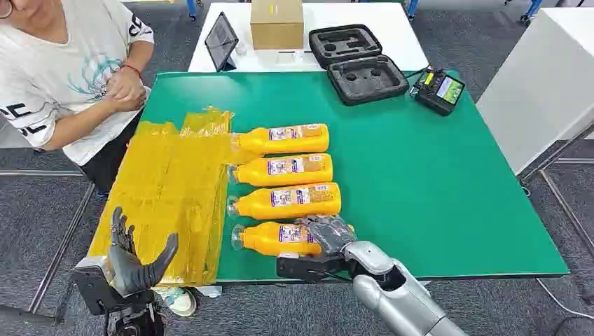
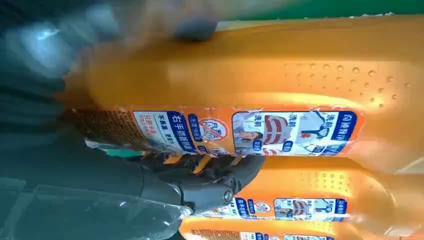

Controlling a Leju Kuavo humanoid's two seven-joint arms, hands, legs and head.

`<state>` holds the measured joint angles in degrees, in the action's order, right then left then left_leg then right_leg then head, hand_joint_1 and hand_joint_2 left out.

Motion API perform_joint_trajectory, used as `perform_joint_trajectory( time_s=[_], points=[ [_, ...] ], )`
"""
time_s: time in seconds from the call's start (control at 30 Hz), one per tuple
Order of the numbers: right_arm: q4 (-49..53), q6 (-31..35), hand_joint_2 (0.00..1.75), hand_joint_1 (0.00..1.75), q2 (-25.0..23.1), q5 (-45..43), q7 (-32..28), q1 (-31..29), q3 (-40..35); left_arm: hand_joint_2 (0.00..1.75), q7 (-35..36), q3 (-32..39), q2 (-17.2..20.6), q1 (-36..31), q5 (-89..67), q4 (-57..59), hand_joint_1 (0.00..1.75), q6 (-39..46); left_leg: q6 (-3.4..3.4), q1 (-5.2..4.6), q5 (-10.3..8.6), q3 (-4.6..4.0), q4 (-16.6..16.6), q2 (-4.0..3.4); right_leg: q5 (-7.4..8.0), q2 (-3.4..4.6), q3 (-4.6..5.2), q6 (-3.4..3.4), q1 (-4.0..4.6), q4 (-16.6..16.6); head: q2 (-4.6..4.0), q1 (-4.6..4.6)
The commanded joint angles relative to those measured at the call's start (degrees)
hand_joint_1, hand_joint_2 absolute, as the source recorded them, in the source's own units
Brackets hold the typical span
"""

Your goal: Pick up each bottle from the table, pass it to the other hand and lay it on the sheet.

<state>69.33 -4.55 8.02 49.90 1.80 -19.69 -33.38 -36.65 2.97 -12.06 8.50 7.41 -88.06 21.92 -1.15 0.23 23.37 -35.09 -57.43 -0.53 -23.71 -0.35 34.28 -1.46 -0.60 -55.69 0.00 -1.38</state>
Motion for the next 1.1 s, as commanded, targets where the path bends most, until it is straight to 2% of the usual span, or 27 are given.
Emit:
perform_joint_trajectory(
  time_s=[0.03,0.07,0.1,0.17,0.23,0.3,0.43,0.5,0.67,0.77,0.93,1.03,1.1],
  points=[
    [1.13,3.93,1.75,1.75,-3.85,-17.41,-16.45,3.95,5.14,1.75,-0.03,0.35,-0.16,-2.16,0.13,3.17,0.0,-0.45,0.07,0.07,0.05,0.28,0.1,0.19,-0.08,-0.12,-0.35,0.06,0.06,0.13,0.0,0.0],
    [9.15,14.28,1.75,1.75,-11.81,-32.9,-32.43,8.69,16.13,1.75,-1.39,1.48,-1.16,-2.09,1.29,3.27,0.0,0.56,0.06,0.05,0.05,0.24,0.07,0.19,-0.08,-0.14,-0.32,0.06,0.05,0.1,0.0,0.0],
    [12.03,15.27,1.75,1.75,-12.3,-38.19,-40.74,9.25,15.54,1.75,-1.82,1.65,-1.25,-1.77,1.63,3.21,0.0,0.77,0.04,0.02,0.02,0.16,0.06,0.16,-0.06,-0.11,-0.2,0.04,0.01,0.05,0.0,0.02],
    [15.99,18.64,1.75,1.75,-13.01,-39.45,-38.11,9.34,15.27,1.75,-2.29,2.27,-1.42,-1.18,2.1,2.44,0.0,1.03,0.1,0.04,0.11,0.13,0.01,-0.06,-0.1,0.11,-0.11,0.1,0.03,-0.06,0.0,0.02],
    [15.81,21.45,1.75,1.75,-13.48,-40.44,-39.14,9.29,15.94,1.75,-2.3,2.57,-1.44,-0.97,2.32,1.99,0.0,0.94,0.12,0.04,0.15,-0.03,-0.05,-0.16,-0.11,0.2,0.07,0.11,0.02,-0.16,0.0,0.02],
    [15.81,22.77,1.75,1.75,-13.27,-42.25,-41.13,10.94,16.07,1.75,-2.34,2.6,-1.48,-0.6,2.42,1.86,0.0,0.83,0.08,0.07,0.06,-0.11,0.03,0.1,-0.09,-0.06,0.06,0.06,0.04,-0.02,0.0,-0.15],
    [17.49,23.69,1.75,1.75,-12.8,-42.81,-41.8,13.23,15.27,1.75,-2.71,2.43,-1.67,0.55,2.38,1.44,0.0,0.63,0.05,0.08,0.09,0.04,0.06,0.1,-0.17,-0.05,-0.1,0.06,0.1,0.04,0.0,-0.04],
    [17.46,24.66,1.75,1.75,-12.69,-43.19,-41.8,13.22,14.8,1.75,-2.93,2.43,-1.73,0.89,2.4,1.21,0.0,0.6,0.04,0.0,0.08,-0.14,0.05,0.0,-0.1,0.06,0.1,0.03,0.07,-0.01,0.0,-0.13],
    [17.41,26.27,1.75,1.75,-12.91,-43.17,-41.8,13.23,14.93,1.75,-3.3,2.4,-1.47,1.34,2.67,1.08,0.0,0.66,0.07,0.01,0.16,0.01,0.02,0.08,-0.17,-0.01,-0.08,0.05,0.07,0.01,0.0,-0.09],
    [14.62,25.45,1.75,1.75,-13.27,-43.86,-41.8,12.6,16.17,1.75,-2.91,1.22,-1.0,1.87,3.18,0.42,0.0,-0.82,0.04,-0.02,0.13,-0.07,0.01,0.05,-0.12,0.02,0.01,0.04,0.06,0.0,0.0,-0.09],
    [1.06,23.12,1.75,1.75,-15.06,-45.37,-41.8,9.17,20.35,1.75,1.98,-5.63,1.25,2.47,6.99,-0.65,0.0,-14.3,0.04,0.0,0.09,0.0,0.08,0.06,-0.08,0.01,-0.06,0.03,0.08,0.09,0.0,-0.09],
    [1.06,23.12,1.75,1.75,-15.06,-45.37,-41.8,9.17,20.35,1.75,1.98,-5.63,1.25,2.47,6.99,-0.65,0.0,-14.3,0.03,-0.05,0.06,-0.06,0.07,0.05,-0.07,0.01,0.0,0.02,0.04,0.05,0.0,-0.09],
    [-5.26,21.73,1.75,1.75,-16.1,-45.03,-41.8,7.45,20.6,1.75,4.14,-8.98,2.85,1.93,10.26,-0.79,0.0,-22.23,0.04,-0.05,0.09,-0.04,0.08,-0.02,-0.07,0.09,0.0,0.03,0.04,0.05,0.0,-0.09]
  ],
)
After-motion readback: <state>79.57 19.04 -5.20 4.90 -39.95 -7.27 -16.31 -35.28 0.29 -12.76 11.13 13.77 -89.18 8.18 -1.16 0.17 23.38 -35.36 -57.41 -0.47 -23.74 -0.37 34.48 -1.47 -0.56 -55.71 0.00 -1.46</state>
